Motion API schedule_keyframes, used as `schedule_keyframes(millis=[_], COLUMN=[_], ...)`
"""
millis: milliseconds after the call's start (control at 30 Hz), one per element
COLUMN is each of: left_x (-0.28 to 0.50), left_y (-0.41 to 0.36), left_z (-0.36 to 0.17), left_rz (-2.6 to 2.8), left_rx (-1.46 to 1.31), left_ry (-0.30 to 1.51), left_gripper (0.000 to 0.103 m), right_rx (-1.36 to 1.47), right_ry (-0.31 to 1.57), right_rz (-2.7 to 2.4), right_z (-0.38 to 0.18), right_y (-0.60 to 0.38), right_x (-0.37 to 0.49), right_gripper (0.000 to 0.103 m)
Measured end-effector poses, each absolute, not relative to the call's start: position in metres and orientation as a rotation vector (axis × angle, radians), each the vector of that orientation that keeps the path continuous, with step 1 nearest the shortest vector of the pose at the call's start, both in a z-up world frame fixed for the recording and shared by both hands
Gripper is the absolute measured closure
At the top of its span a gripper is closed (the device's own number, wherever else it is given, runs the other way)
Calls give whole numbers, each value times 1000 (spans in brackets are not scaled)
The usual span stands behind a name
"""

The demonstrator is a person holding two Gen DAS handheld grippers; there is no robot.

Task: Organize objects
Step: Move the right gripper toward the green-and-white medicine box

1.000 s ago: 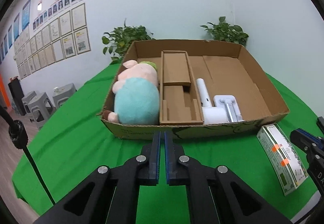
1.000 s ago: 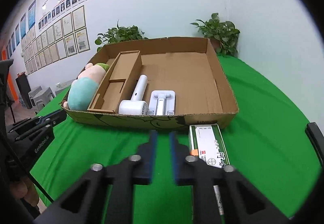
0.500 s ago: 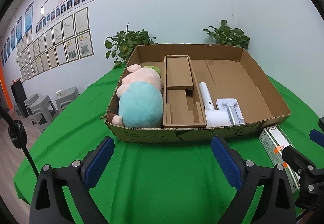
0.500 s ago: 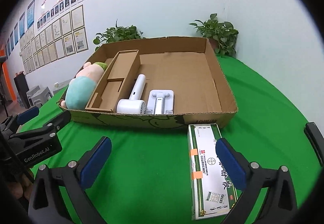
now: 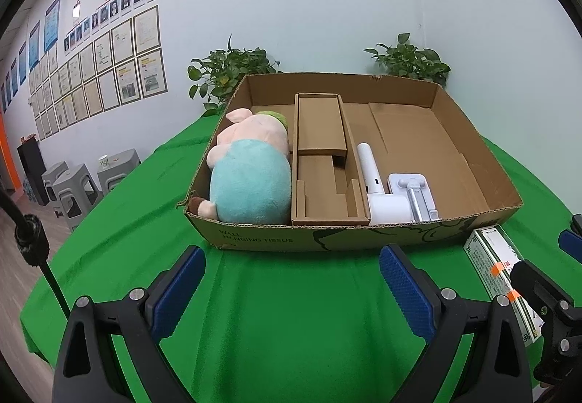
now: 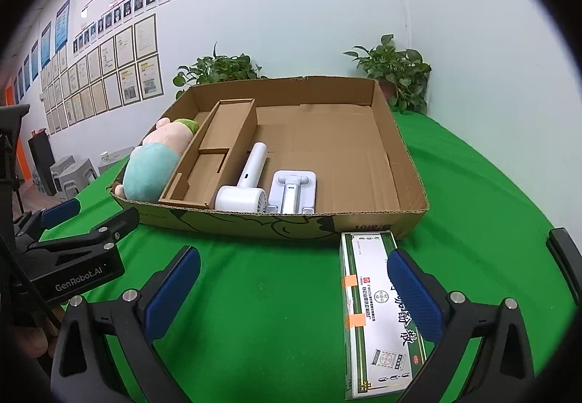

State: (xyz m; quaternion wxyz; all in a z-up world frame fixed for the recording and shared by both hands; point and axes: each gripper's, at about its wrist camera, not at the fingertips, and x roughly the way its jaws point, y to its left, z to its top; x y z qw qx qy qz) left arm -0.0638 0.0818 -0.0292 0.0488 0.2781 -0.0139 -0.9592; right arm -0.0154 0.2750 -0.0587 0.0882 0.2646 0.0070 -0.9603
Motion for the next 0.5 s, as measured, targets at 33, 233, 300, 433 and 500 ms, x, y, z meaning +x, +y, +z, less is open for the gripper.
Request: schedule_keyframes(millis=[33, 233, 300, 433, 500], left_x=[-64, -65, -66, -66, -66], left_y=[82, 81, 81, 82, 82], left_z=[-29, -30, -31, -31, -32], left_rz=[-2925, -2923, -2926, -2925, -2923], left_rx=[846, 855, 864, 865, 872], left_ry=[-43, -41, -34, -37, -36], left_gripper=[6, 6, 6, 6, 6], right_rx=[792, 779, 776, 778, 779], right_ry=[22, 12, 15, 14, 11], right_rz=[-2857, -2856, -2856, -2853, -2843], right_z=[-59, -58, -58, -59, -59], right_y=[275, 275, 275, 275, 274], right_x=[-16, -15, -15, -16, -17], right_gripper=[1, 1, 1, 1, 1])
